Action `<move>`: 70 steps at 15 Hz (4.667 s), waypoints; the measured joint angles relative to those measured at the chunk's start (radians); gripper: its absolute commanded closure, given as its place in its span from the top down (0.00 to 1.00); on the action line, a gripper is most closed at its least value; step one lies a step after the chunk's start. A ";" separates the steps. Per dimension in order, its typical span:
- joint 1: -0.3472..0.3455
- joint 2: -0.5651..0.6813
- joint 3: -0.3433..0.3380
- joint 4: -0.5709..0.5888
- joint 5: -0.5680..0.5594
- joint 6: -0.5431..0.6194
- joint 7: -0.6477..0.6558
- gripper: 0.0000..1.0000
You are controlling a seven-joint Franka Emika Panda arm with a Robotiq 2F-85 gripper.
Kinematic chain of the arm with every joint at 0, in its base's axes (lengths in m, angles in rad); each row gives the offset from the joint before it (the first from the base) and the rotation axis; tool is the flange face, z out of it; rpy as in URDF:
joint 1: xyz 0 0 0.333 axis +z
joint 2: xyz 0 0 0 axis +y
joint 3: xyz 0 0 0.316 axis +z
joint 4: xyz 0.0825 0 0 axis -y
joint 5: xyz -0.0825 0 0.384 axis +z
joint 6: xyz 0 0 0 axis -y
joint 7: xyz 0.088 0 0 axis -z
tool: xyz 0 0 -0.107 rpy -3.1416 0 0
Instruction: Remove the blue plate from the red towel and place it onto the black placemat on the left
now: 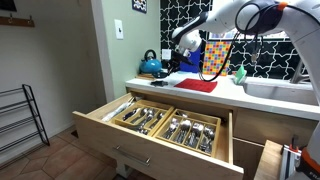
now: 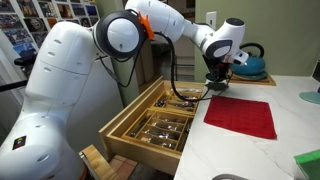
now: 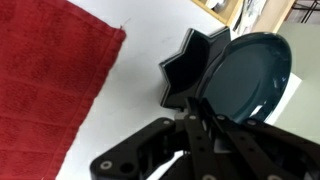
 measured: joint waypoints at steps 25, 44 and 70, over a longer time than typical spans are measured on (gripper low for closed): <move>0.001 0.087 0.015 0.046 -0.017 0.045 0.029 0.02; 0.000 0.101 0.023 0.061 -0.031 0.064 0.030 0.77; 0.008 -0.452 -0.101 -0.401 -0.483 -0.140 -0.189 1.00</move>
